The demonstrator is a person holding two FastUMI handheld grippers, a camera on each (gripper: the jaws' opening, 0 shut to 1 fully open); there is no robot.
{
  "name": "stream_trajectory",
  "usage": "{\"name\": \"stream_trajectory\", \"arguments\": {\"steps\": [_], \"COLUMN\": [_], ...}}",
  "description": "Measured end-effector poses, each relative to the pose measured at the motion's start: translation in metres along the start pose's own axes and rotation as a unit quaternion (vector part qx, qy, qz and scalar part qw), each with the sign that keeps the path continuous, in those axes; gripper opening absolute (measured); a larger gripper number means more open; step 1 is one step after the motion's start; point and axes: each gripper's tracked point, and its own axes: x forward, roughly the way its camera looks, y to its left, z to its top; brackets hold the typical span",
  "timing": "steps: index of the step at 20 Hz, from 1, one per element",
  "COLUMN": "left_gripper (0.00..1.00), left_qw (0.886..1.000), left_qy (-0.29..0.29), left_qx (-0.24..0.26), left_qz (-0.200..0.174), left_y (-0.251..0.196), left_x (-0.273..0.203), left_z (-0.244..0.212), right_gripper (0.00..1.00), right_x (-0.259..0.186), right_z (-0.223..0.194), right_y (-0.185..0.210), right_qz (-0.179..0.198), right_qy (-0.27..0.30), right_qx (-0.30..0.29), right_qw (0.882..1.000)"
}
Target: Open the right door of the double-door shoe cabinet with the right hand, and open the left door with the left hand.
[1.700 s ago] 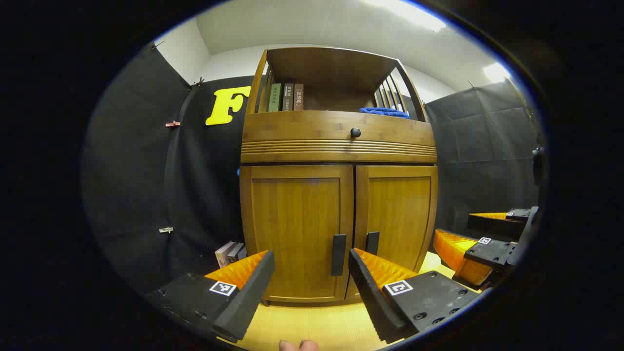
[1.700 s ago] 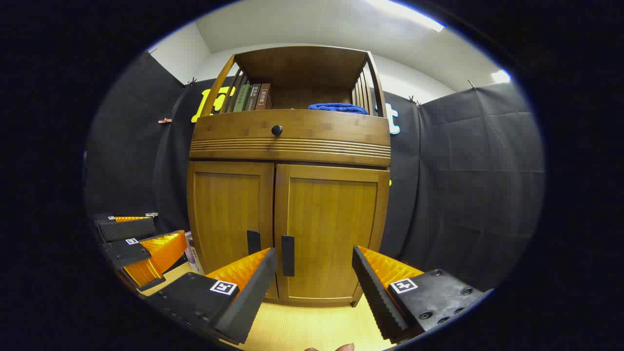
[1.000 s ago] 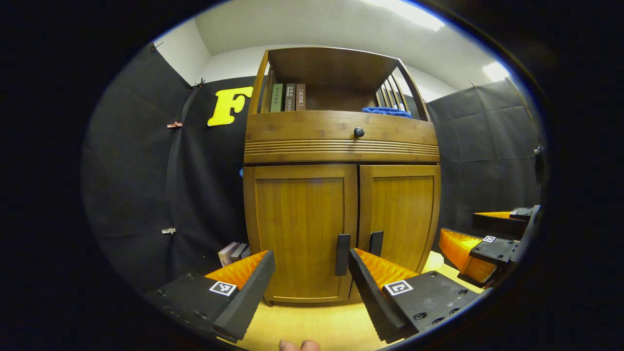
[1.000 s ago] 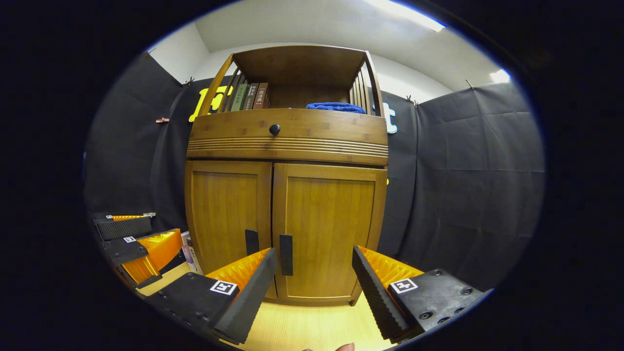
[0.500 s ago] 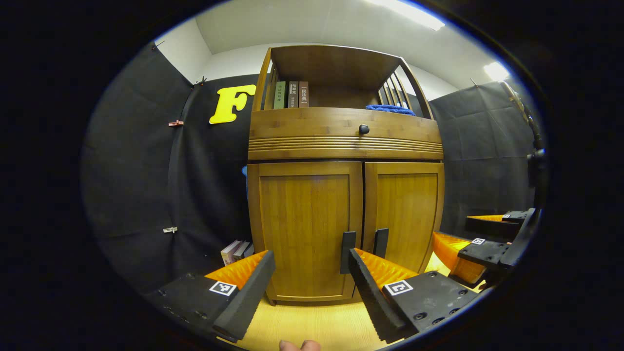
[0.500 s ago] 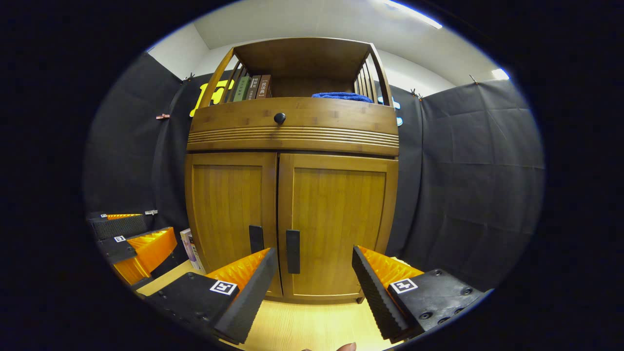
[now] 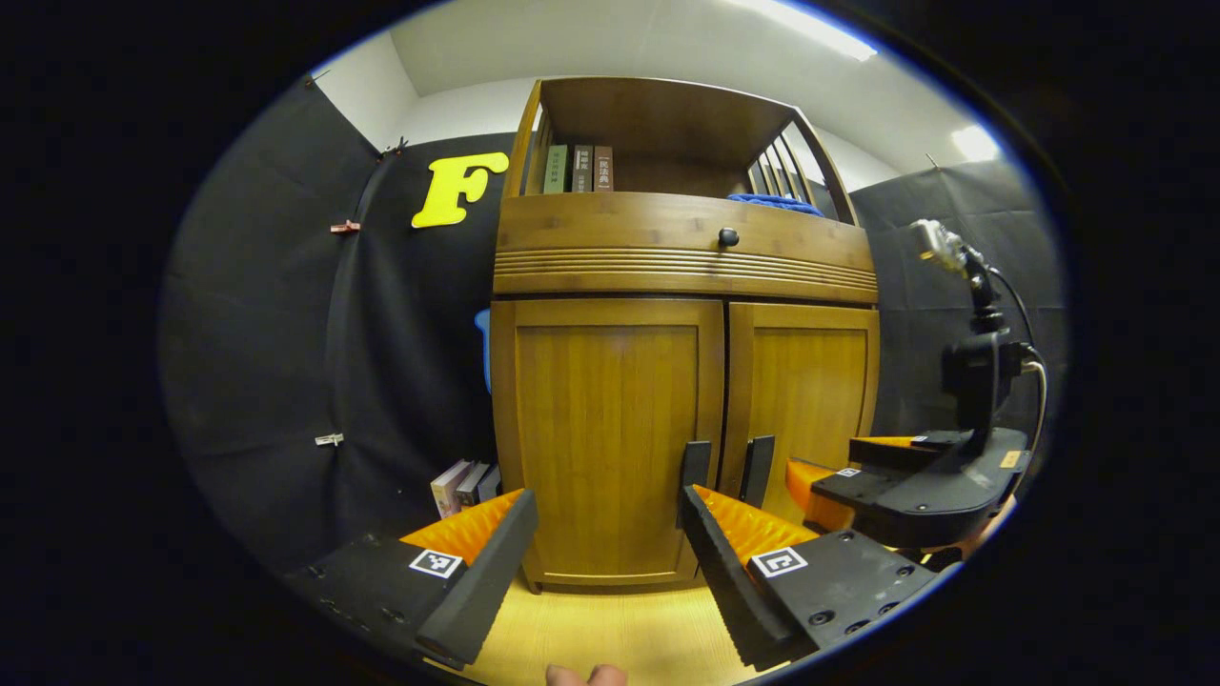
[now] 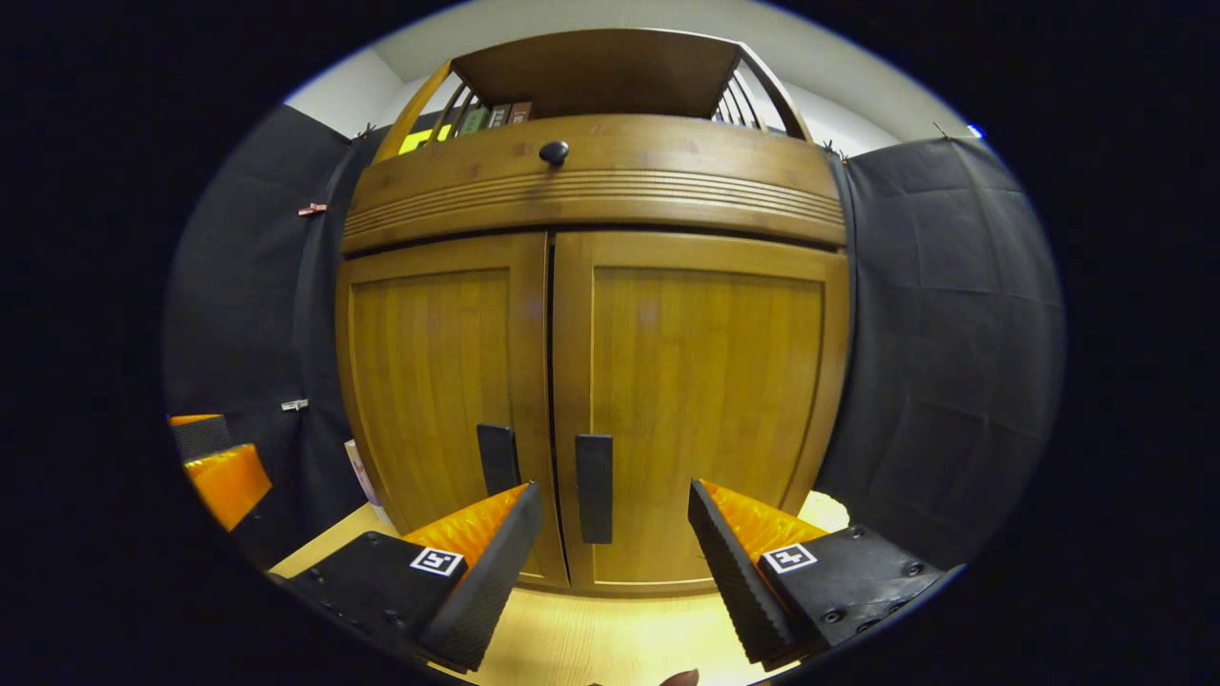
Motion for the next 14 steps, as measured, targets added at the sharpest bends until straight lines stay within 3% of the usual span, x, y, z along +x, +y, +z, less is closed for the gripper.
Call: {"name": "stream_trajectory", "arguments": {"steps": [7,8,9,10,11,14], "left_gripper": [0.92,0.92,0.92,0.95,0.94,0.94], "left_qw": [1.0,1.0,1.0,1.0,1.0,1.0], "left_qy": [0.009,0.011,0.014,0.016,0.017,0.019], "left_qx": [0.003,0.003,0.004,0.004,0.004,-0.002], "left_qz": [0.002,0.003,0.003,0.005,0.006,0.011], "left_y": [0.019,0.021,0.023,0.025,0.028,0.033], "left_x": [0.008,0.009,0.01,0.011,0.011,0.008], "left_z": [-0.008,-0.011,-0.013,-0.015,-0.016,-0.018], "right_gripper": [0.98,0.82,0.78,0.8,0.75,0.39], "right_x": [0.068,0.078,0.087,0.092,0.097,0.102], "right_z": [-0.034,-0.037,-0.043,-0.049,-0.056,-0.065], "right_y": [0.005,0.006,0.009,0.011,0.015,0.014], "right_qz": [0.0,0.0,0.002,0.004,0.007,0.003], "right_qy": [0.023,0.028,0.033,0.037,0.046,0.051], "right_qx": [0.014,0.015,0.017,0.016,0.011,-0.003], "right_qw": [1.0,0.999,0.999,0.999,0.999,0.999]}}
